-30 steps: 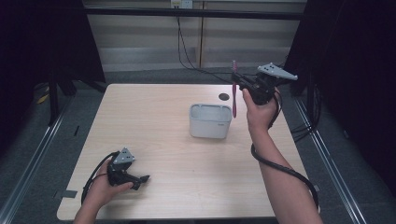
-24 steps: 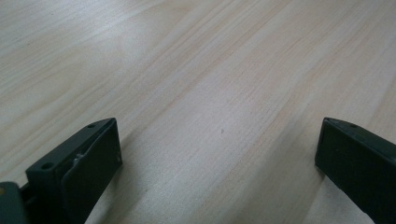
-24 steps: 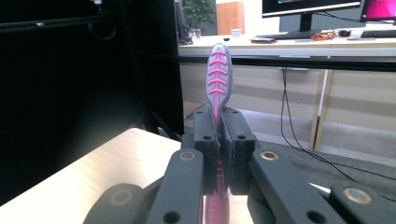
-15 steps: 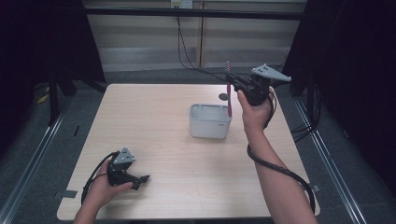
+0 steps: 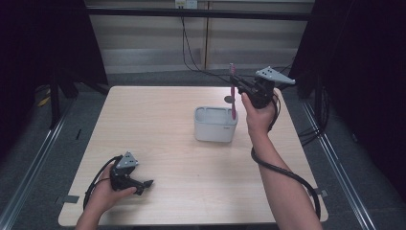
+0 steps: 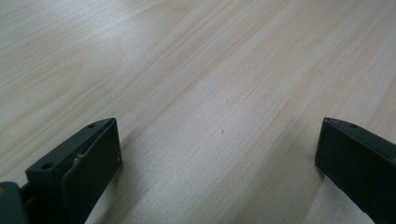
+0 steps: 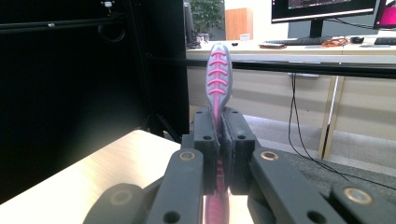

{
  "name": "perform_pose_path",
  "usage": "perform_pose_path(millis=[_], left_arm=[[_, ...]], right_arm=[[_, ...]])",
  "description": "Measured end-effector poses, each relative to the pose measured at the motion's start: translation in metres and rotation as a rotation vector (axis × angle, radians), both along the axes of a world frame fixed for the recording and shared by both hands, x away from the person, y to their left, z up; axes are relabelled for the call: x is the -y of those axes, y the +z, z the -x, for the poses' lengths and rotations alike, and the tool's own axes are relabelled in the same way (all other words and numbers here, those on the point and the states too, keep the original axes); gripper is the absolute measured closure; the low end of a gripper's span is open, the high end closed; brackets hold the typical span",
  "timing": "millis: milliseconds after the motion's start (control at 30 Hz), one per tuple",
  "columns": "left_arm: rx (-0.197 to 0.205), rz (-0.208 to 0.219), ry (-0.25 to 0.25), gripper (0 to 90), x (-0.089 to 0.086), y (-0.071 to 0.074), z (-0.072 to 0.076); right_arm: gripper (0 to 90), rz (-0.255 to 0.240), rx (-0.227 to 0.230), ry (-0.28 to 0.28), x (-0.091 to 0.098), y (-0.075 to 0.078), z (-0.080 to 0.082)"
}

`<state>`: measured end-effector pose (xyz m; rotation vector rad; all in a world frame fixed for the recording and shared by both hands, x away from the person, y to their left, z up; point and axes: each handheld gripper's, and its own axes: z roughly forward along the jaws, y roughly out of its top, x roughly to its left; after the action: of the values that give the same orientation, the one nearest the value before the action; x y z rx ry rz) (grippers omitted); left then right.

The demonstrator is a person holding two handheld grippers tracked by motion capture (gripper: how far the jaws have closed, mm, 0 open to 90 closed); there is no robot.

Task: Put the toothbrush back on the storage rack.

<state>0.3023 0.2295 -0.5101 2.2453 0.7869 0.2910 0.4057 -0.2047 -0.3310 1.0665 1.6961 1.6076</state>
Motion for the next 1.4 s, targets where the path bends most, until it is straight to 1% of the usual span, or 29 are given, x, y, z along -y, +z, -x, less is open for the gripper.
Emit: perform_pose_path(millis=[233, 433, 767, 833, 867, 1300, 1400], left_arm=[[-0.003, -0.001, 0.002, 0.0, 0.0, 0.0, 0.0], [-0.003, 0.0, 0.002, 0.0, 0.0, 0.0, 0.0], [-0.006, 0.0, 0.003, 0.0, 0.0, 0.0, 0.0], [-0.006, 0.0, 0.003, 0.0, 0.0, 0.0, 0.0], [-0.005, -0.012, -0.007, 0.0, -0.001, 0.001, 0.0], [-0.006, -0.012, -0.005, 0.0, -0.001, 0.001, 0.0], [-0.006, -0.012, -0.006, 0.0, -0.001, 0.001, 0.0]], right_arm=[[85.5, -0.006, 0.004, 0.003, -0.001, -0.003, -0.003], [85.5, -0.001, 0.006, 0.002, -0.001, -0.006, -0.004], [85.5, -0.002, 0.002, 0.003, -0.001, -0.017, -0.009], [85.5, -0.001, 0.002, 0.001, -0.001, -0.018, -0.009], [85.5, -0.003, 0.002, 0.004, -0.001, -0.019, -0.009], [85.2, -0.009, -0.007, -0.002, 0.001, -0.029, -0.009], [85.3, -0.001, -0.008, 0.003, 0.002, -0.03, -0.009]])
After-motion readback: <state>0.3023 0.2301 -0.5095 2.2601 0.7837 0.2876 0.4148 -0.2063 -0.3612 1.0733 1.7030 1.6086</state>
